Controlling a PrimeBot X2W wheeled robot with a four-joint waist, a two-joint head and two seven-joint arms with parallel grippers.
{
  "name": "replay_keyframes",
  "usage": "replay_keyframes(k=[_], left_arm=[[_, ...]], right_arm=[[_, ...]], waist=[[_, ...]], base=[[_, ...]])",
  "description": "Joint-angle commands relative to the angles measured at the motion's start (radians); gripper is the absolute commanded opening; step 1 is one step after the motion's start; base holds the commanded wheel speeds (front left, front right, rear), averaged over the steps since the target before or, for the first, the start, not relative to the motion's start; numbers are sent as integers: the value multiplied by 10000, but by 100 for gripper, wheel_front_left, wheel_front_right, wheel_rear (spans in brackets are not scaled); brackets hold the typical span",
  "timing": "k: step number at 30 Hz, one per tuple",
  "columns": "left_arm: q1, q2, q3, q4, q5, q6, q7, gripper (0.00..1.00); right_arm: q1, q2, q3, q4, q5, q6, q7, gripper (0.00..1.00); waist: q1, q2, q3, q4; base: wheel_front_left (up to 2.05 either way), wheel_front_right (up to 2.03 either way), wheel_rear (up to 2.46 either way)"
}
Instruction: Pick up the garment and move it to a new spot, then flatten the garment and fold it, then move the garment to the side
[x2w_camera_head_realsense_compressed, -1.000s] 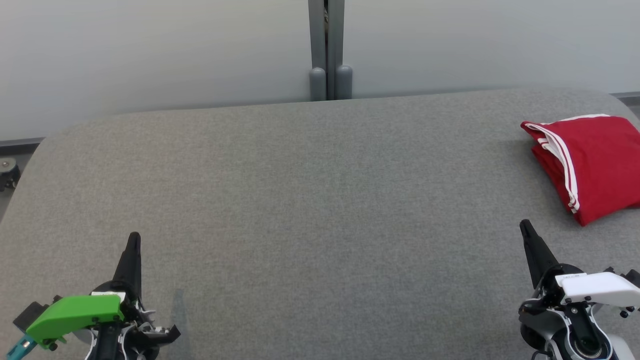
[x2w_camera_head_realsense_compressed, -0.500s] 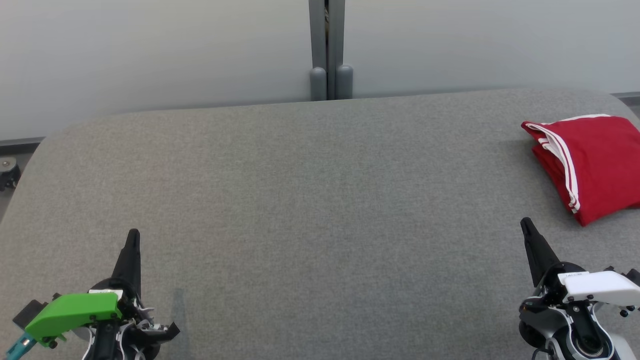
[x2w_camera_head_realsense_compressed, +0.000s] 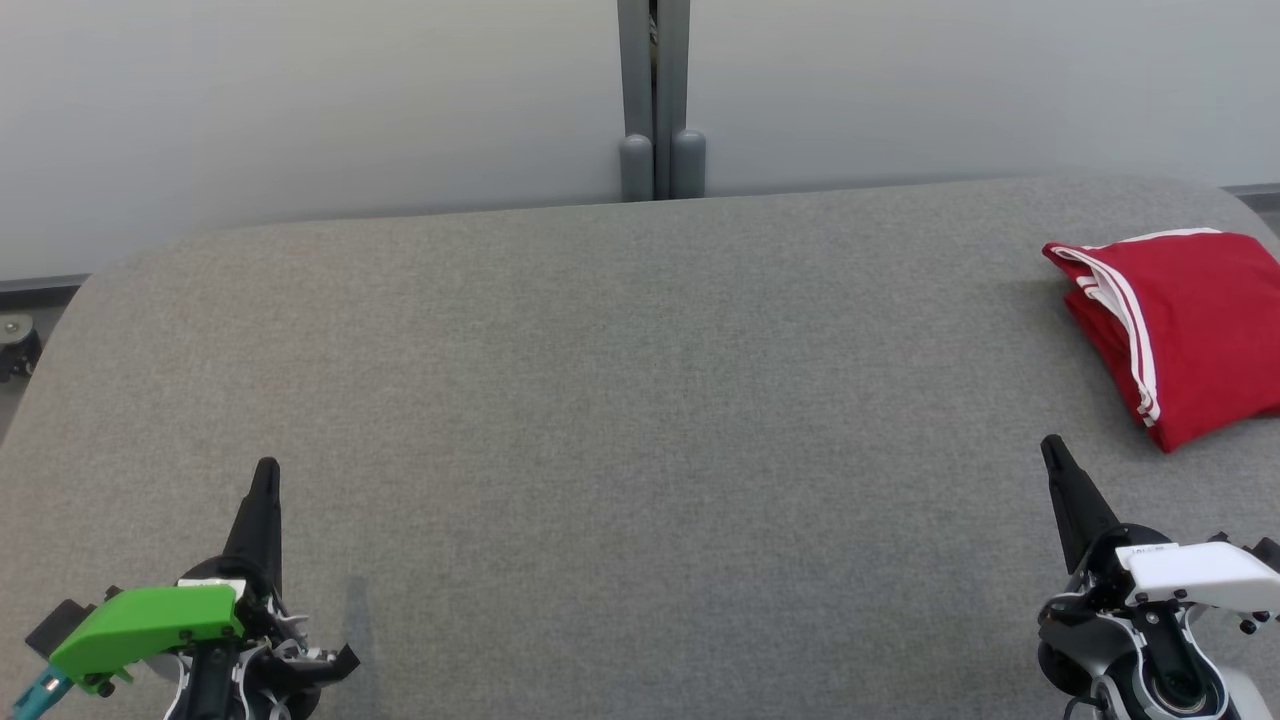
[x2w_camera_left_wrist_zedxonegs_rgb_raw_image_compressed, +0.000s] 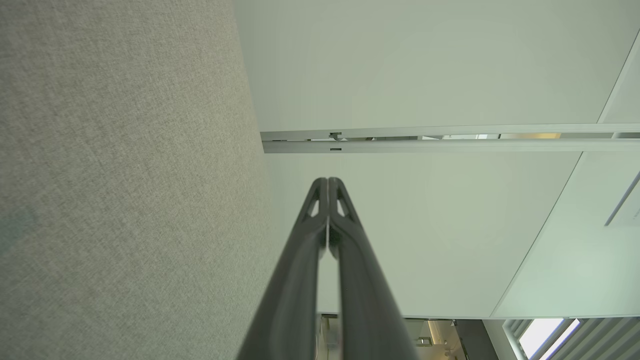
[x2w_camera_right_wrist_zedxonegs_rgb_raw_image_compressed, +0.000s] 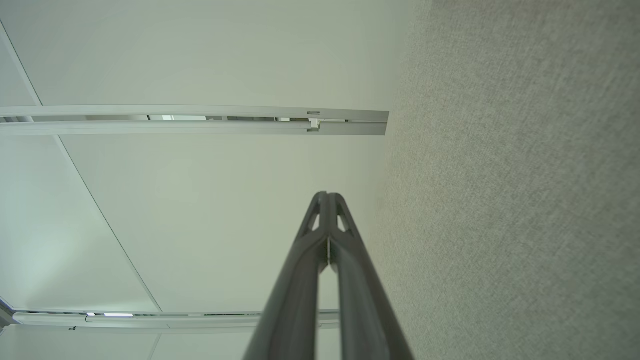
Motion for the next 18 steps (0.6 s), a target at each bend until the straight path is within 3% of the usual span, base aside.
replay_keyframes(k=[1,18], left_arm=[[-133,69,23,-40,-35,-10,39,0],[-133,67,21,-40,-36,-10,36,0]], right_arm=[[-63,-52,-23,-44,19,0,33,0],[-63,-52,-23,-43,19,0,33,0]], waist=[[0,0,0,0],[0,0,0,0]], base=[[0,0,0],[0,0,0]])
